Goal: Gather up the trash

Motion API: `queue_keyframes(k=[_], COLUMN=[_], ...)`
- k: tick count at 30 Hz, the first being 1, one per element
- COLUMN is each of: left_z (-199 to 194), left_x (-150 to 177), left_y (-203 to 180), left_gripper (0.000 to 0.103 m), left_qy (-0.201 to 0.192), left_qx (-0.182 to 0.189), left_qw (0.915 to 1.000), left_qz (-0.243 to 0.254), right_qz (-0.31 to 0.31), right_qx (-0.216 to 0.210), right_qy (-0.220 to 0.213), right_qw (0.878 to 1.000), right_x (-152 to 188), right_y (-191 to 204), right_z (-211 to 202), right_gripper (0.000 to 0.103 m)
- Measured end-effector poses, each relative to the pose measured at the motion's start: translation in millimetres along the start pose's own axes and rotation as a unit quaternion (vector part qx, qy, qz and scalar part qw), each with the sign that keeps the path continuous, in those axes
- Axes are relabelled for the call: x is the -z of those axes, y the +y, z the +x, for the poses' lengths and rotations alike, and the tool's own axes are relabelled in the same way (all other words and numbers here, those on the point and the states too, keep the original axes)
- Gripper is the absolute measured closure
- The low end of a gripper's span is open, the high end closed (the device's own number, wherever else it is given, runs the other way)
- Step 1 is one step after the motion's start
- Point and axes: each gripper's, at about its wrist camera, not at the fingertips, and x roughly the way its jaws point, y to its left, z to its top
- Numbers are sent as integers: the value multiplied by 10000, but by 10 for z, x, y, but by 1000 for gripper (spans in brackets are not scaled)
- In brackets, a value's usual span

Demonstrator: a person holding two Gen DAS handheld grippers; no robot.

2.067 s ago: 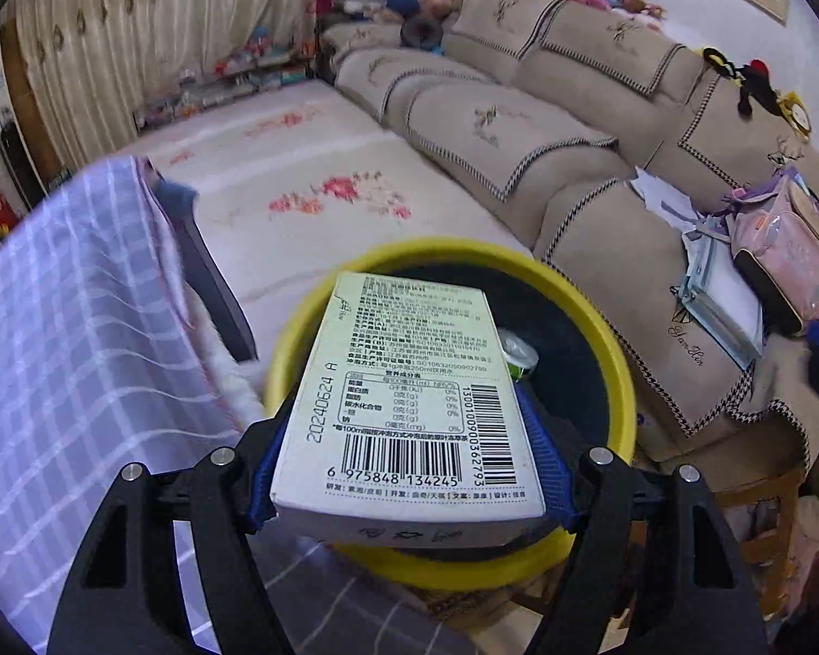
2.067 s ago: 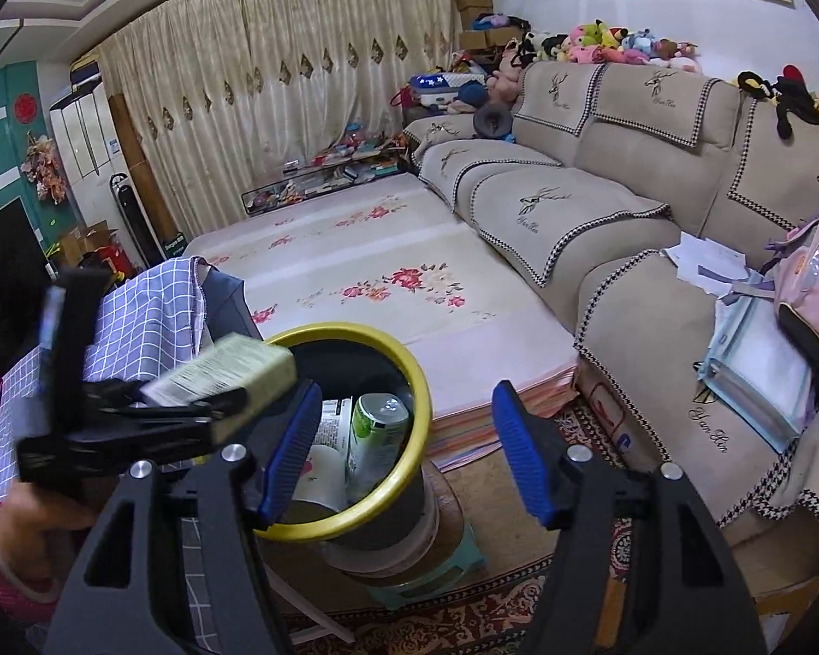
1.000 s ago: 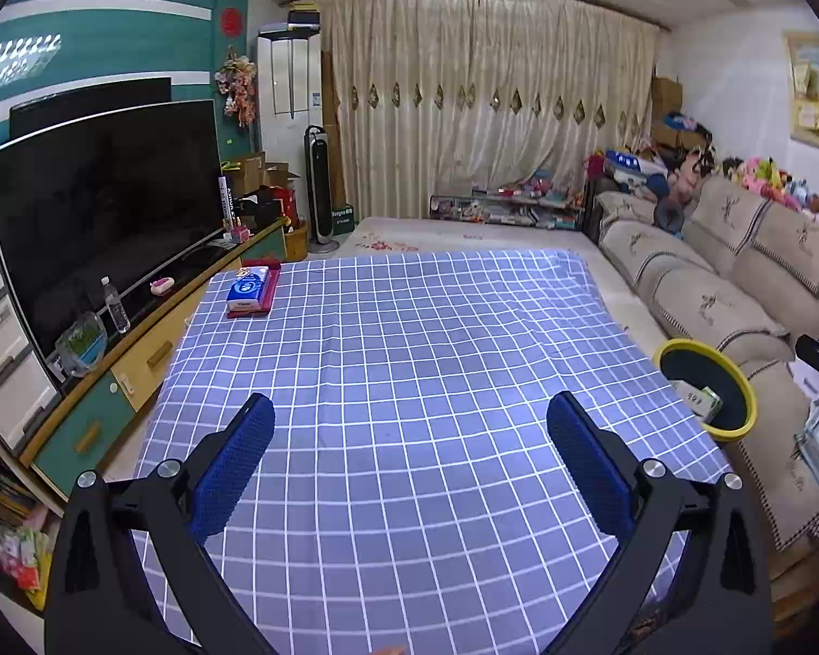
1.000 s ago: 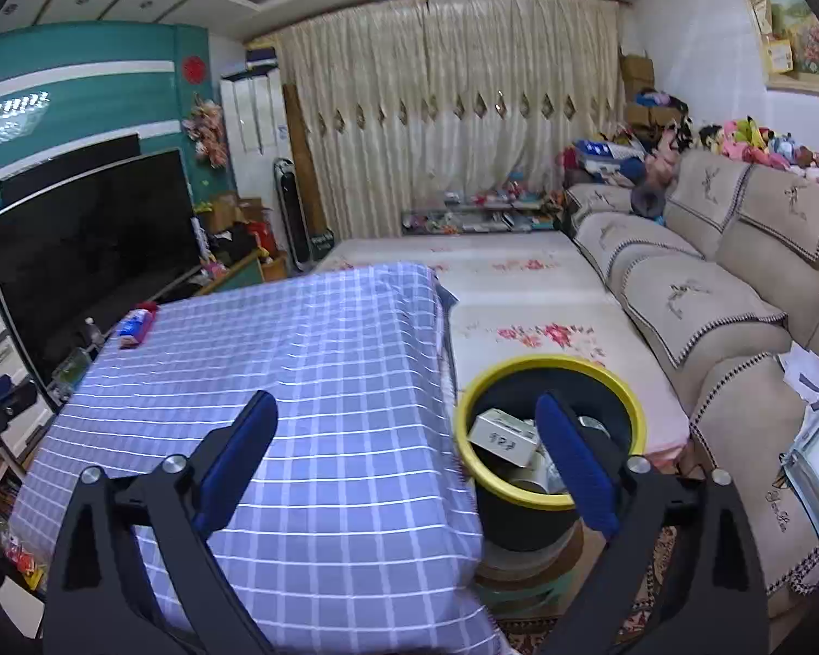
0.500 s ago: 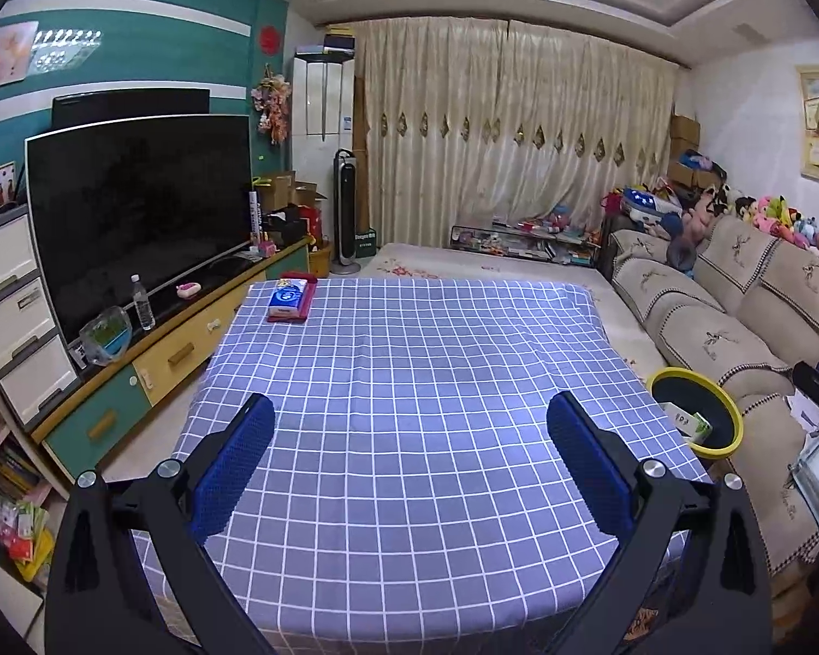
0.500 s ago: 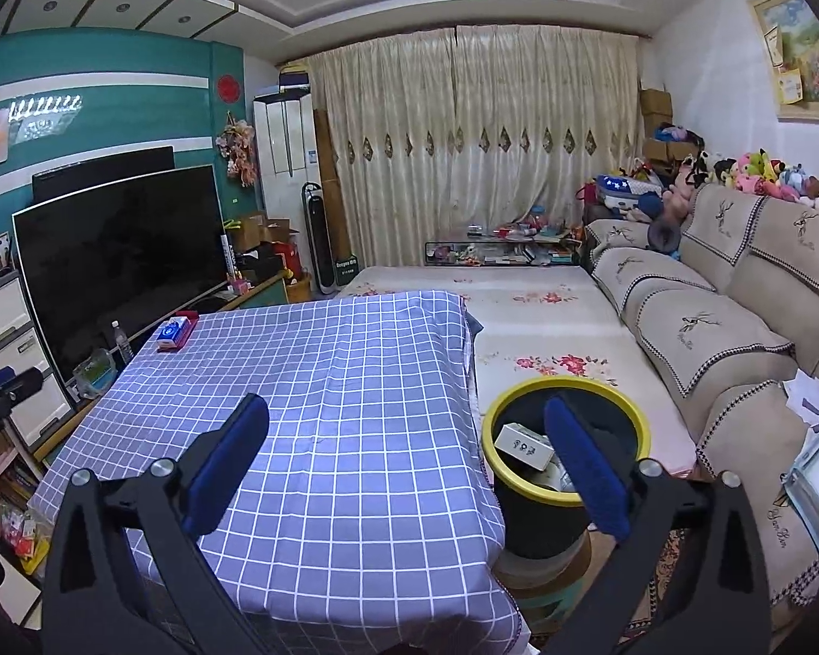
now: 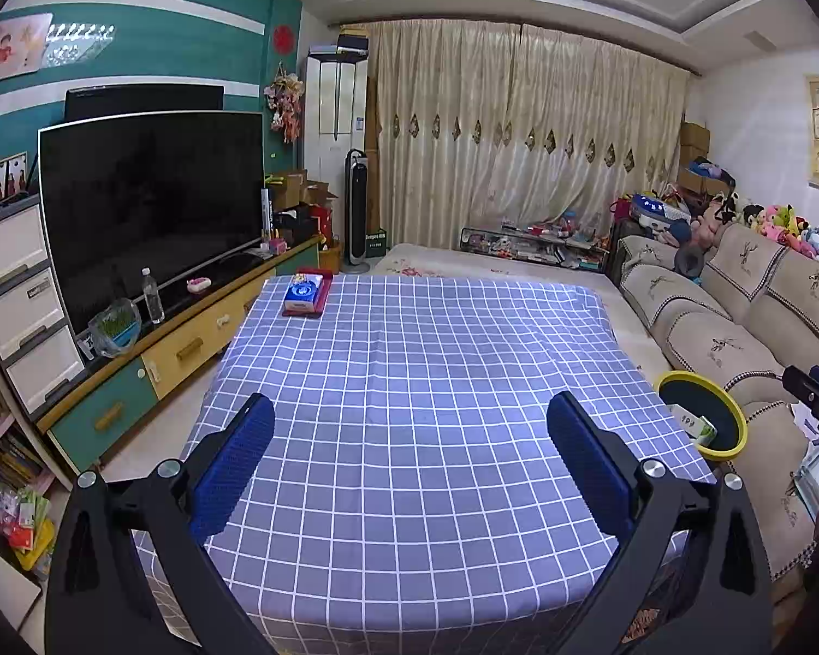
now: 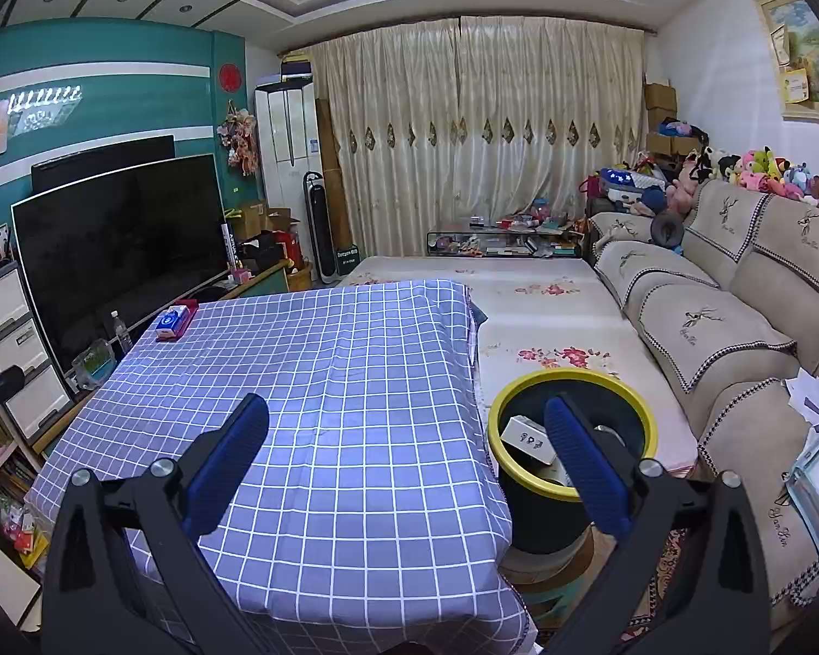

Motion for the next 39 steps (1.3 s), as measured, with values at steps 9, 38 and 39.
queue_keyframes(k=[9, 38, 39], left_z=[162, 195, 198], left_x=[32, 80, 79], left_y=[56, -11, -15], left_gripper=[5, 5, 5], left_qy=[121, 166, 170], left_qx=[-27, -37, -34], left_qw=[9999, 9998, 9998], left_qz=[-42, 45, 48], right_qz=[-62, -38, -37], right_qx=[-72, -171, -174], right_qy=[90, 85, 84], right_qw=[9999, 9998, 9998], right_x=[-10, -12, -13], right_y=[71, 70, 72], right_z=[91, 138, 143], right_gripper=[7, 7, 7])
